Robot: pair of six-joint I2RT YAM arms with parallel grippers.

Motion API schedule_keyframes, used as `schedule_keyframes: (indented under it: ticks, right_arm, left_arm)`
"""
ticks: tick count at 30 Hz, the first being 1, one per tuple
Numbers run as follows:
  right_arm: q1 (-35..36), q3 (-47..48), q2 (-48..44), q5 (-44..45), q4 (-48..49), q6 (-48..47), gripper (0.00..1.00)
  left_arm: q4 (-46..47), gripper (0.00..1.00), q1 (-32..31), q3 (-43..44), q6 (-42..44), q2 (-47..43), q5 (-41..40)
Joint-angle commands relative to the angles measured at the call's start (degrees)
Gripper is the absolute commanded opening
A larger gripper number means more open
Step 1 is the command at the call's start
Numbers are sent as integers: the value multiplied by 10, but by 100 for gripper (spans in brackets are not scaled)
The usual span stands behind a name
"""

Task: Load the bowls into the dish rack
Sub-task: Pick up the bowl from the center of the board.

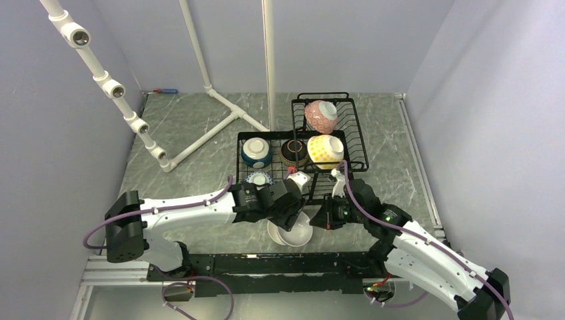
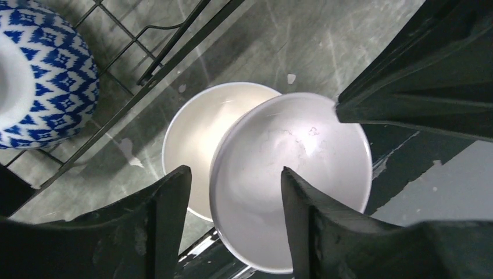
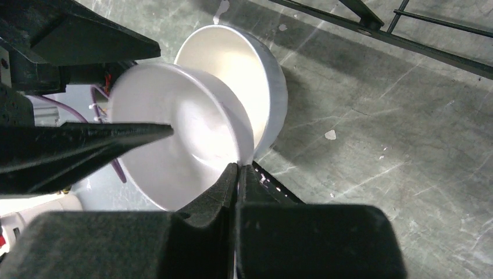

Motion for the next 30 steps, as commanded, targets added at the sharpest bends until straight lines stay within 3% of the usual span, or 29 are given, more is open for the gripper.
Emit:
schedule_keyframes:
  ticks: [1,7,10,16,21,27,30]
  right_arm:
    - [-4,19,12,12,4,5,0]
    - [-4,27,12,15,1,0,0]
    - [-3,31,11,18,-3,-3,0]
    - [-4,32,0,24,-8,-1,0]
    - [-4,27,-16,11,7,-4,1]
    - [-4,17,-74,-10,20,-18,46]
    - [-3,8,-103,-20,30,-26,56]
  left_arm:
    - [38,65,-1,-8,-2,-15,25]
    - [20,62,6,-7,-10,3,40]
    - [15,49,5,-16,-14,2,40]
    - [4,3,7,-24,-19,-19,16]
    - [-2,3,11,-23,-13,-38,0]
    - [-4,3,17,-20,17,-81,-37]
    - [1,3,18,-21,37,-108,-64]
